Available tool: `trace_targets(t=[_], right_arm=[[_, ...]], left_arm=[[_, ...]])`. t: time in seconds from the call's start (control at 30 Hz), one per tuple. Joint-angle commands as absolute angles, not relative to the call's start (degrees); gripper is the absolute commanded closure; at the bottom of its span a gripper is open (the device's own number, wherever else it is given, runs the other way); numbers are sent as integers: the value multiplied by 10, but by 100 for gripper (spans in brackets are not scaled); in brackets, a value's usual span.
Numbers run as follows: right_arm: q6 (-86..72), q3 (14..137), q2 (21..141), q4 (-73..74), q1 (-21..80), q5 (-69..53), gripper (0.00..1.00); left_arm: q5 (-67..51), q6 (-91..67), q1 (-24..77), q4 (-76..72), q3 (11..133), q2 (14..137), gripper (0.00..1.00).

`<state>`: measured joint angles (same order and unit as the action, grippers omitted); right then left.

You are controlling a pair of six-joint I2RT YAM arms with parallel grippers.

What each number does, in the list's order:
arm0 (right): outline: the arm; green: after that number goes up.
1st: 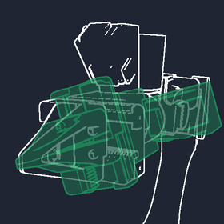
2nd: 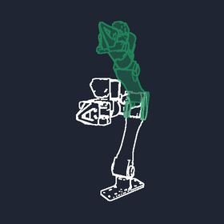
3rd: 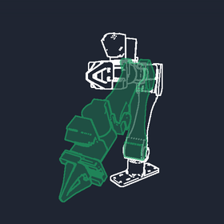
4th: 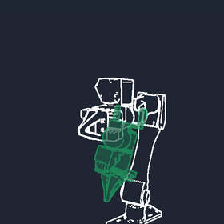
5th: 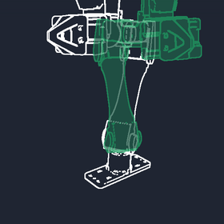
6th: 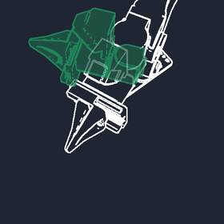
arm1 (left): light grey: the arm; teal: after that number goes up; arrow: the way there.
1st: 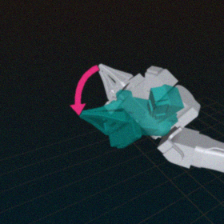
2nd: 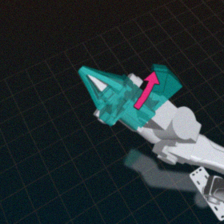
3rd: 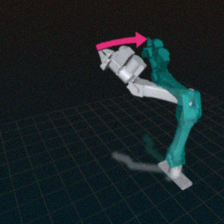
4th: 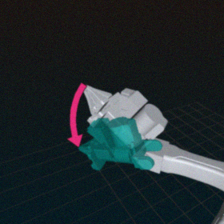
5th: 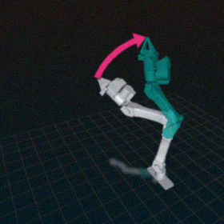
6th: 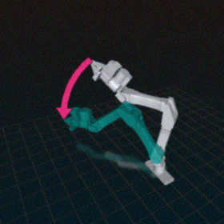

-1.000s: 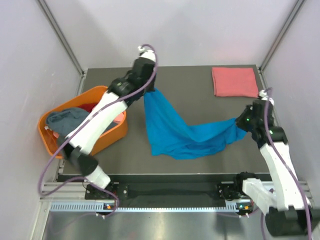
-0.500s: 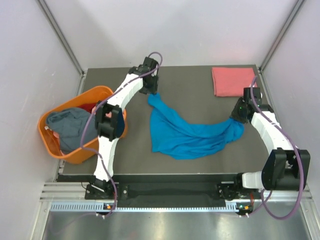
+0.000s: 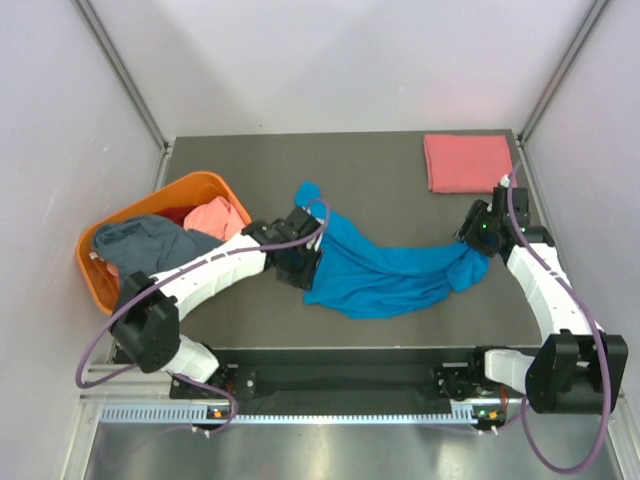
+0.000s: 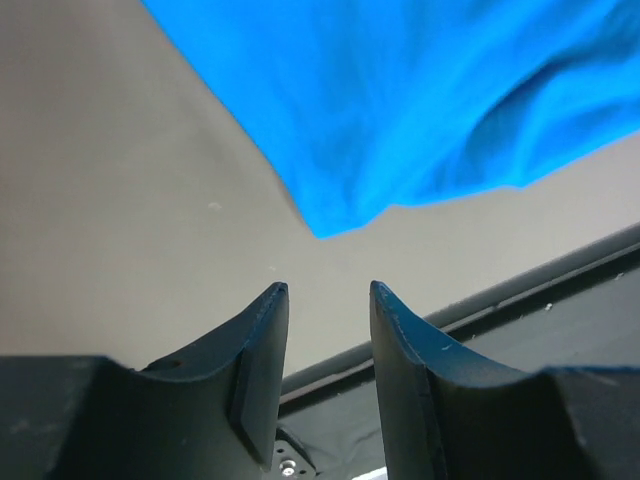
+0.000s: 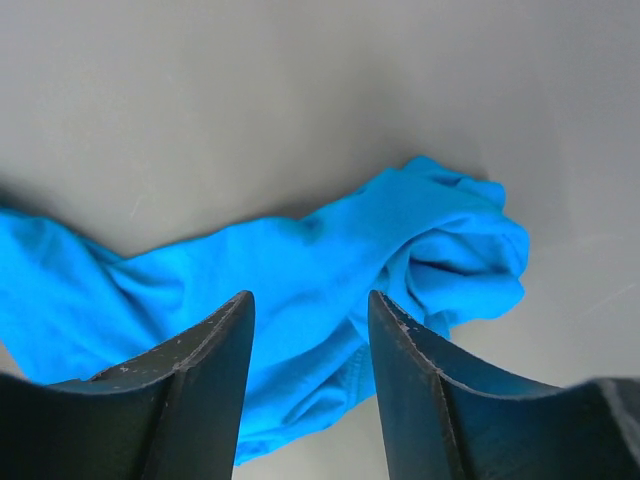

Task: Fold and stack the t-shirts
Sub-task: Flatten the tshirt out

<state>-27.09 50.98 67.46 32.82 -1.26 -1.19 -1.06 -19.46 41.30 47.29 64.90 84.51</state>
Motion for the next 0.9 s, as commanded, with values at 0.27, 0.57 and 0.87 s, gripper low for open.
trace_targets(t=[0.27, 0.57, 0.87], right_arm=[[-289, 485, 606, 325, -16, -56, 49], [-286, 479, 615, 315, -16, -68, 48], [-279, 469, 610, 305, -16, -80, 48]], left_arm=[[-31, -151, 438, 321, 534, 849, 60], [-5, -142, 468, 323, 560, 916, 56], [72, -148, 480, 342, 575, 962, 60]])
